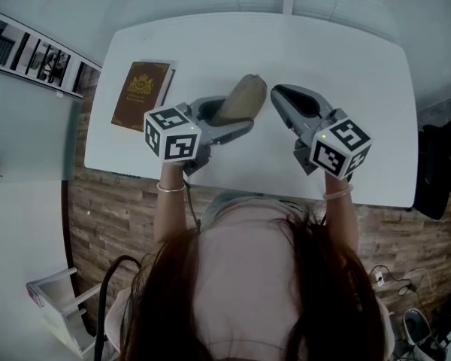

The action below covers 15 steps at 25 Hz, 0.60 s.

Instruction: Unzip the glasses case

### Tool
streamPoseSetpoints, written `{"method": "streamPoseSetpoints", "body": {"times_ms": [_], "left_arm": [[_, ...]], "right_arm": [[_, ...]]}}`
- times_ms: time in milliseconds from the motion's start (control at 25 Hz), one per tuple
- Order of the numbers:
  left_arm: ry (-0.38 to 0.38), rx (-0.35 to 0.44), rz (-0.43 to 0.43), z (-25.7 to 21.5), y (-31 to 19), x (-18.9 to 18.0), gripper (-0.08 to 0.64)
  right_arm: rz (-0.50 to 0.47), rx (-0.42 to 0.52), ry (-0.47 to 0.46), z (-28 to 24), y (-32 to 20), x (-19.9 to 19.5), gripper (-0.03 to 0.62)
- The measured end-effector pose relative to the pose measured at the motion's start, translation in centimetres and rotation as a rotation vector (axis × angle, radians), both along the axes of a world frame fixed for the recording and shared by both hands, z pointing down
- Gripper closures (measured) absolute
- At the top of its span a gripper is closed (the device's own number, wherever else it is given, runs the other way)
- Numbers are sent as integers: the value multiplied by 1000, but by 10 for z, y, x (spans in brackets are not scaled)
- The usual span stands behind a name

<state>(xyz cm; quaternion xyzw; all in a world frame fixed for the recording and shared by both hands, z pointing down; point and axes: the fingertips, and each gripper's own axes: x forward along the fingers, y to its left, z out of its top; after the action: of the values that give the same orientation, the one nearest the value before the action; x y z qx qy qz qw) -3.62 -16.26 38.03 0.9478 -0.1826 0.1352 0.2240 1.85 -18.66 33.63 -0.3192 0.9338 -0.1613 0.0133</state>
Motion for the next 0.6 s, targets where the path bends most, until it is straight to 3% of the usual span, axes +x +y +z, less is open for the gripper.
{"method": "streamPoseSetpoints", "body": {"times_ms": [40, 600], "left_arm": [[1, 6, 10, -2, -2, -1, 264], [40, 81, 220, -32, -6, -23, 264]], "right_arm": [[-9, 1, 6, 0, -2, -3, 532], [-87, 31, -42, -37, -22, -25, 514]]}}
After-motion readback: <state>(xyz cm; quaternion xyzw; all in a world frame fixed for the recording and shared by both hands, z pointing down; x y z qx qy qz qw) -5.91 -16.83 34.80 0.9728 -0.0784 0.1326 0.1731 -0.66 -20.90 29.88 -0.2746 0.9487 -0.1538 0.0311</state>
